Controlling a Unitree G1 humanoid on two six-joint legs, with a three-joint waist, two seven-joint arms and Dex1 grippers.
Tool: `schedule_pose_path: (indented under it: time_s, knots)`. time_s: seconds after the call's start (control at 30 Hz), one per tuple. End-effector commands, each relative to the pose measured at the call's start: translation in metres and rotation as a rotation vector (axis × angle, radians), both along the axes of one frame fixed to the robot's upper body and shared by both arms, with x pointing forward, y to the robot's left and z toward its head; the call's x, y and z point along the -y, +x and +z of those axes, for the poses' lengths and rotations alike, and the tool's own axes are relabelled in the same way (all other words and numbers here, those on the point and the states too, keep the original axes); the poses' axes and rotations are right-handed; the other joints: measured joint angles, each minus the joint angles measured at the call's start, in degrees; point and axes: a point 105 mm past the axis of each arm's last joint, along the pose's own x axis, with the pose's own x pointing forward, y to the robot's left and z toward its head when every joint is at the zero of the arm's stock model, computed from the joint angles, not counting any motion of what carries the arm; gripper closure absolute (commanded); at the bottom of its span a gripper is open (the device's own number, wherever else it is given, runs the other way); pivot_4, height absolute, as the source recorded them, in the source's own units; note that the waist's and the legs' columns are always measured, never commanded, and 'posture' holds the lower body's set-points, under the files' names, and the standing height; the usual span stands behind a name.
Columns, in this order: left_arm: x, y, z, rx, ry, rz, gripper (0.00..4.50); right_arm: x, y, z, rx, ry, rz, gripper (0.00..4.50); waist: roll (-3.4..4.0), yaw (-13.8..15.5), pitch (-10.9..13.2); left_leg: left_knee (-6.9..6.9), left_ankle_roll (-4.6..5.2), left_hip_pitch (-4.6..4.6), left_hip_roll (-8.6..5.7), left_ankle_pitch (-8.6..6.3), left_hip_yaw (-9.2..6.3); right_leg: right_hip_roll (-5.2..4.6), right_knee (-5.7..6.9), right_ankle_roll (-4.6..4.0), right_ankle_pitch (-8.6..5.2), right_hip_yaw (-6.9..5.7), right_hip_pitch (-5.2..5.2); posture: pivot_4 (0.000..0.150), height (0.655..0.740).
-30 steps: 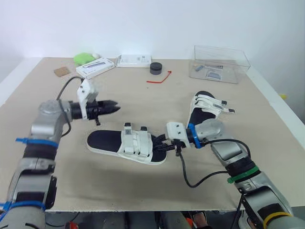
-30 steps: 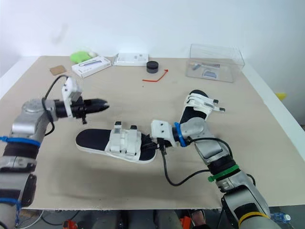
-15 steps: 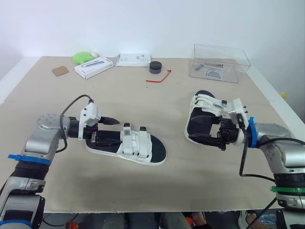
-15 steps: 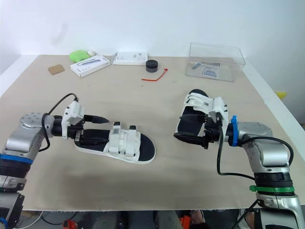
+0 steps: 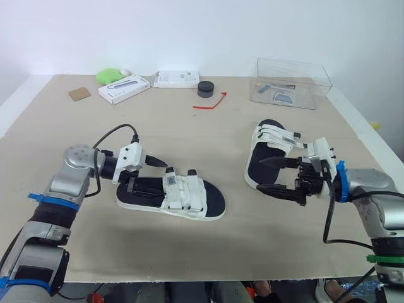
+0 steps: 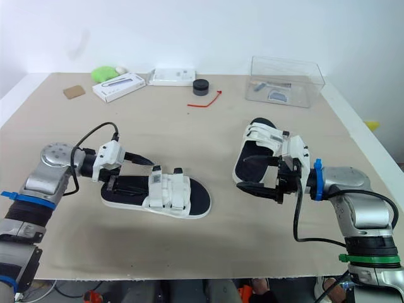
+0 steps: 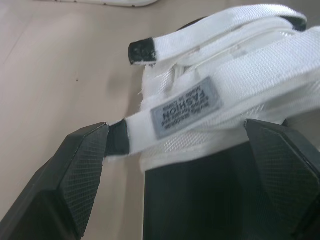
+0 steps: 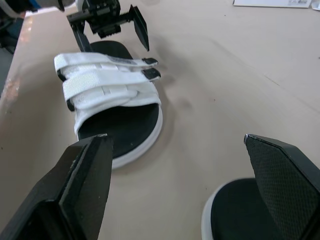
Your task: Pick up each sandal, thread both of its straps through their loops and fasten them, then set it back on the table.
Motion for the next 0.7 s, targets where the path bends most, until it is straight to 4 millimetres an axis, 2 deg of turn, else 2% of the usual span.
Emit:
schedule_pose_path:
  time_s: [0.03, 0.23, 0.5, 0.6, 0.67, 0.7]
  knots:
    - [-0.002, -0.003, 0.005, 0.034, 0.009, -0.02, 0.04, 0.007, -0.001, 0.013, 0.062, -0.008, -0.013, 0.0, 0.01, 0.02, 0.0, 0.0, 0.0, 0.0, 0.0, 0.0, 0.0, 0.0, 0.0, 0.0, 0.0, 0.0, 0.0, 0.15, 0.74]
    - [0.02, -0.007, 0.007, 0.022, -0.056, -0.058, 0.04, 0.003, -0.002, 0.012, 0.066, -0.009, 0.005, 0.0, 0.01, 0.04, 0.0, 0.07, 0.0, -0.03, -0.01, 0.0, 0.03, -0.03, 0.01, 0.03, 0.02, 0.01, 0.0, 0.15, 0.74]
    - [0.048, -0.012, 0.0, 0.01, -0.074, -0.139, 0.04, -0.006, -0.005, 0.017, 0.056, 0.022, 0.04, 0.0, 0.01, 0.05, 0.0, 0.12, 0.0, -0.02, -0.01, 0.0, 0.02, 0.0, 0.03, 0.02, 0.04, 0.08, 0.01, 0.15, 0.74]
    - [0.054, -0.007, -0.006, 0.021, -0.043, -0.149, 0.9, -0.009, -0.008, 0.018, 0.084, 0.017, 0.066, 0.0, 0.01, 0.06, 0.0, 0.13, 0.0, -0.02, -0.01, 0.0, 0.02, 0.0, 0.04, 0.02, 0.05, 0.09, 0.01, 0.15, 0.74]
    - [0.053, -0.004, -0.011, 0.035, -0.019, -0.144, 1.96, -0.012, -0.01, 0.02, 0.107, 0.013, 0.079, 0.0, 0.01, 0.08, 0.0, 0.16, 0.0, -0.01, -0.02, 0.0, 0.01, 0.0, 0.03, 0.04, 0.05, 0.07, 0.04, 0.15, 0.74]
    - [0.053, -0.001, -0.012, 0.045, -0.011, -0.133, 2.31, -0.013, -0.011, 0.02, 0.119, 0.011, 0.087, 0.0, 0.02, 0.08, 0.0, 0.16, 0.0, 0.0, -0.02, 0.0, 0.02, 0.0, 0.03, 0.05, 0.06, 0.08, 0.05, 0.15, 0.74]
